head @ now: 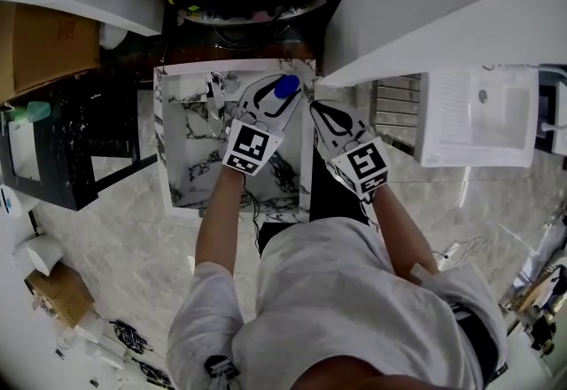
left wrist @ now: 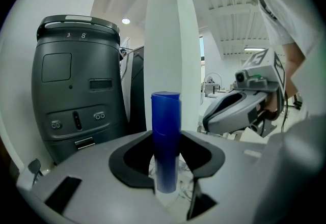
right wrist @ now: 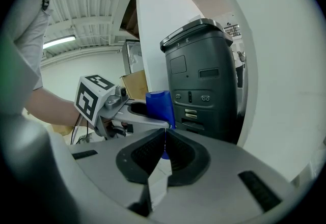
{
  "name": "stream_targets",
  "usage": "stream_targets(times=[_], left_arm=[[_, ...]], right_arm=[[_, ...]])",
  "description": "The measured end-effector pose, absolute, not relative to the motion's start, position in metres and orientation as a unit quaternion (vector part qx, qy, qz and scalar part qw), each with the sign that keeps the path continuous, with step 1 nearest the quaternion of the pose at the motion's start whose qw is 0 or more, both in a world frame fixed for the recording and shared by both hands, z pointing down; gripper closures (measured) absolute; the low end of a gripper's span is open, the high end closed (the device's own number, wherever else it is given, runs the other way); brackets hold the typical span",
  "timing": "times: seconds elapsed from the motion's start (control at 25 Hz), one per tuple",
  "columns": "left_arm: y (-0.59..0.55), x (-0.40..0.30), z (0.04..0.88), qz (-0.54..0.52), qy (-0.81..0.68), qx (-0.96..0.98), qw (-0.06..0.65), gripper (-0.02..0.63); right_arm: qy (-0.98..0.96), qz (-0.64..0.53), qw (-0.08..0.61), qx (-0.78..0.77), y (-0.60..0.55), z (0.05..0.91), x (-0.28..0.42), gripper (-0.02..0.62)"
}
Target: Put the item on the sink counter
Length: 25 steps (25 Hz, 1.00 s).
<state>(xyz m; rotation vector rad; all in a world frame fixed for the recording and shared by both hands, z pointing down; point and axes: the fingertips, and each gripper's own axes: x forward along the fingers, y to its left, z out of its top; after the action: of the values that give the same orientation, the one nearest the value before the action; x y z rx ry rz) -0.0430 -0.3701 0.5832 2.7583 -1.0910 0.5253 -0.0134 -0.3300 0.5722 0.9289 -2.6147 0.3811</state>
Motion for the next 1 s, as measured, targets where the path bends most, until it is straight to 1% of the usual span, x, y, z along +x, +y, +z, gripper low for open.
stream_targets(times=[0.28,0.6,1.0], left_arm=[[-0.374,-0.043,0.594,0.189,-0.358,0.912,0.062,0.445],[-0.379,-0.036,0.610,0.184,-0.343,0.919,0.065,0.443],[-0.383,-0.035,0.618,0.192,-0.332,0.921,0.061,0.445]], right_arm=[[-0.916,0.138,0.180,0.331,-0.336,0.581,-0.014,0.591],[-0.911,0.144,0.192,0.336,-0.340,0.589,-0.010,0.591],[-0.913,0.145,0.192,0.330,-0.340,0.590,-0.012,0.591]])
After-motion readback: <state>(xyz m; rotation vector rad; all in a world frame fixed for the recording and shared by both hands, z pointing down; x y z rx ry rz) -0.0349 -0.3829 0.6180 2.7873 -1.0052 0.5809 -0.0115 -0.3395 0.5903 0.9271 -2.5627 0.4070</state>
